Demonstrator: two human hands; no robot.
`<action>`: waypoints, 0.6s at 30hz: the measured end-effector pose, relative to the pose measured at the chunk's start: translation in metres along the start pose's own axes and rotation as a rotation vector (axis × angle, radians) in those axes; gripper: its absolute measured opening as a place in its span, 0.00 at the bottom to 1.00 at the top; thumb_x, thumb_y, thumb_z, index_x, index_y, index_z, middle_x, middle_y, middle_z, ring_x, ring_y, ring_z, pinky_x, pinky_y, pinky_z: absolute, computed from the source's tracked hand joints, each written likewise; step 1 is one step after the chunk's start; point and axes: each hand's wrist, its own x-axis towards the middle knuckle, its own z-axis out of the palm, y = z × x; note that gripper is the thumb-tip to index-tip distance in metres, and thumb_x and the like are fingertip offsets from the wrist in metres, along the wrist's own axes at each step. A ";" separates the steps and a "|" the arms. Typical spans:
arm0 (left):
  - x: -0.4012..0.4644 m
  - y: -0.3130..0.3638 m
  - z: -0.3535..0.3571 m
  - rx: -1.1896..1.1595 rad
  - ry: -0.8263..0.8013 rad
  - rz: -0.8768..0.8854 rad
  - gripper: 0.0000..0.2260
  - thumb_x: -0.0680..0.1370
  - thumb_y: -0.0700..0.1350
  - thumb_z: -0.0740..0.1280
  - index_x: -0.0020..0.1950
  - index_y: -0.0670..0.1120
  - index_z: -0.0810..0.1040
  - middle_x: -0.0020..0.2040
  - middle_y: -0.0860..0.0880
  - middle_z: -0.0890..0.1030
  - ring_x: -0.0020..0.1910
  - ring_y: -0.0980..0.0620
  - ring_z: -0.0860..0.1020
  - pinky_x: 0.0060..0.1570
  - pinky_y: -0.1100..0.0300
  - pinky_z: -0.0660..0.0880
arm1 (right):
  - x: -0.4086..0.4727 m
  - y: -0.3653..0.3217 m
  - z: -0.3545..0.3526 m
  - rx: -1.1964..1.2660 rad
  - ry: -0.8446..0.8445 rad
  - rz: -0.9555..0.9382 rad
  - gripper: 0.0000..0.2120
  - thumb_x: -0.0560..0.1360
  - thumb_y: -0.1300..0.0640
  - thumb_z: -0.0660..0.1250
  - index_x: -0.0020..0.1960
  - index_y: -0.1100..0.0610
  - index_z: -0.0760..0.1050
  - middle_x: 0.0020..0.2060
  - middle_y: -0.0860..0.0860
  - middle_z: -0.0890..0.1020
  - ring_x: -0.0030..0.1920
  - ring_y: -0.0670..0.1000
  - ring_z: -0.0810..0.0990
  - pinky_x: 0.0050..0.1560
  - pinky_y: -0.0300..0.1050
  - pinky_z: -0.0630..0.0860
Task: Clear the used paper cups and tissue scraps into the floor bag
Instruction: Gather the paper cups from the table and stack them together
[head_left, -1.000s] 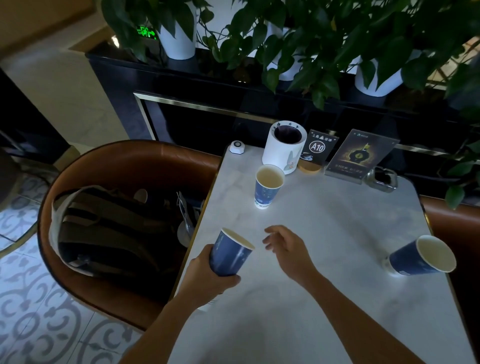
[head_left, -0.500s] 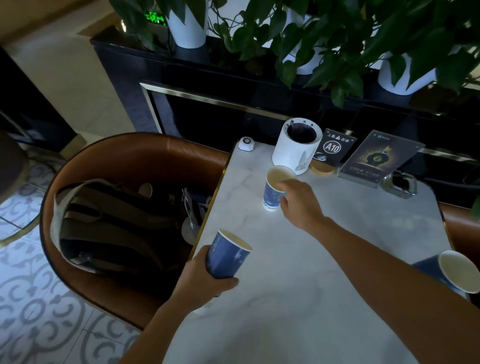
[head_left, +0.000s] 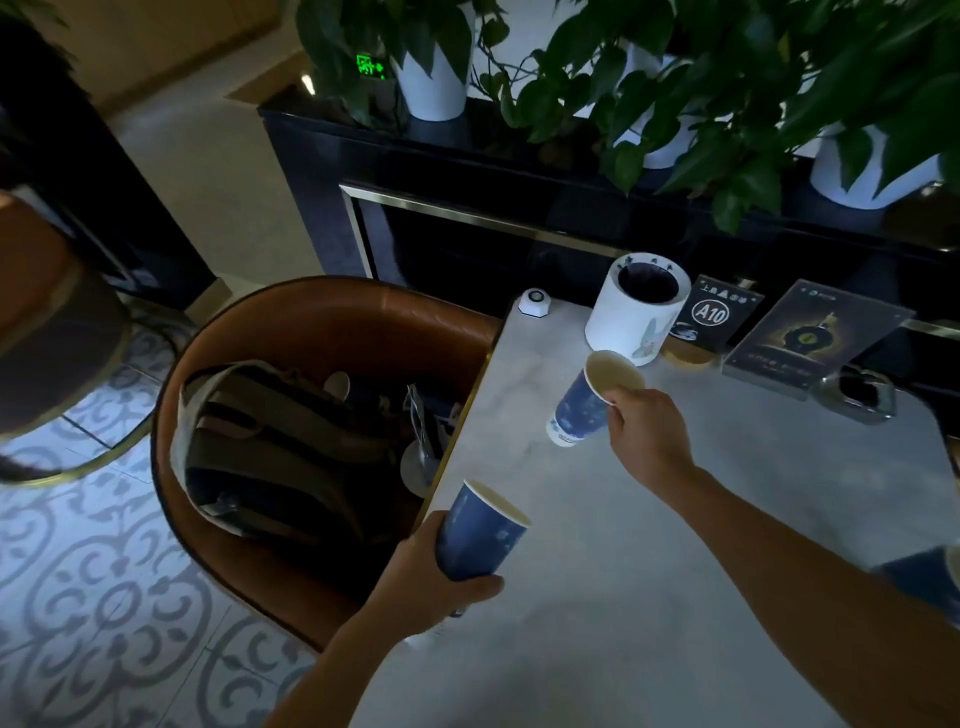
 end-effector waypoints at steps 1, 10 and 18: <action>-0.003 -0.003 0.000 -0.040 0.024 0.042 0.47 0.51 0.81 0.64 0.66 0.64 0.64 0.51 0.69 0.73 0.42 0.66 0.76 0.37 0.81 0.70 | -0.006 -0.001 -0.003 0.071 0.026 0.021 0.04 0.76 0.61 0.66 0.48 0.60 0.79 0.40 0.59 0.84 0.40 0.59 0.81 0.39 0.44 0.75; -0.032 -0.003 0.001 0.057 0.032 0.266 0.30 0.57 0.74 0.68 0.52 0.74 0.55 0.46 0.71 0.72 0.43 0.66 0.76 0.36 0.74 0.70 | -0.075 -0.021 -0.045 0.497 0.226 0.186 0.03 0.74 0.63 0.68 0.47 0.60 0.79 0.37 0.51 0.82 0.36 0.47 0.78 0.38 0.28 0.69; -0.053 0.000 0.004 0.218 0.203 0.334 0.39 0.62 0.70 0.70 0.67 0.61 0.59 0.61 0.59 0.76 0.51 0.57 0.78 0.50 0.64 0.77 | -0.125 -0.035 -0.064 0.570 0.272 0.336 0.04 0.76 0.58 0.67 0.45 0.57 0.79 0.35 0.49 0.81 0.35 0.44 0.78 0.32 0.27 0.71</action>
